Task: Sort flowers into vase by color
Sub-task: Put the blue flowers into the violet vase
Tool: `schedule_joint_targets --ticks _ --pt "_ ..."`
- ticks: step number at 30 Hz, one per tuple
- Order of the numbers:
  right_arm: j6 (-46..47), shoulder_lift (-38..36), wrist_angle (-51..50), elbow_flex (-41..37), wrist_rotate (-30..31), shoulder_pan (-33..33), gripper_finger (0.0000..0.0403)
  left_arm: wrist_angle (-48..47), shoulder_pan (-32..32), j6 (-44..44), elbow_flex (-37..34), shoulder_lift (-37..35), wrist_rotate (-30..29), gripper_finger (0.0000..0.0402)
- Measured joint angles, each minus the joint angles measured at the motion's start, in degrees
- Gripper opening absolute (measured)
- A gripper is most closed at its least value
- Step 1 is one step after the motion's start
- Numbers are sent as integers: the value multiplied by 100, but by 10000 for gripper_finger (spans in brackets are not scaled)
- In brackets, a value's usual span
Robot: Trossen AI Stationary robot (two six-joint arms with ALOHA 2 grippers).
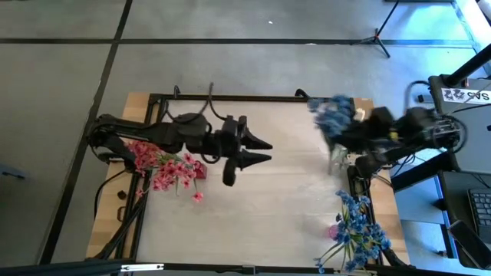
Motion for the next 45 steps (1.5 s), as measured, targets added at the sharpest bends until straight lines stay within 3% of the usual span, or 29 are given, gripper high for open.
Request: schedule_joint_targets --ticks 12,20,28,37,40,45 --pt "-447 -1931 -2489 -3 -676 1285 2 754 -64 -405 4 -74 -24 146" --pt "-453 -3106 -2337 -906 -1718 1454 1 769 -335 -222 4 -71 85 146" --pt "-315 -3819 -469 -2712 -2801 1452 1 772 -588 43 4 -71 60 146" --pt "-207 -3863 2935 -4646 -3376 1452 0 576 -613 -3 2 -71 40 146" --pt "18 -3872 3789 -5116 -3514 1452 0 600 -613 -6 2 -71 37 146" --pt "423 -3871 4371 -5394 -3744 1457 0 571 -615 -146 2 -71 39 146"
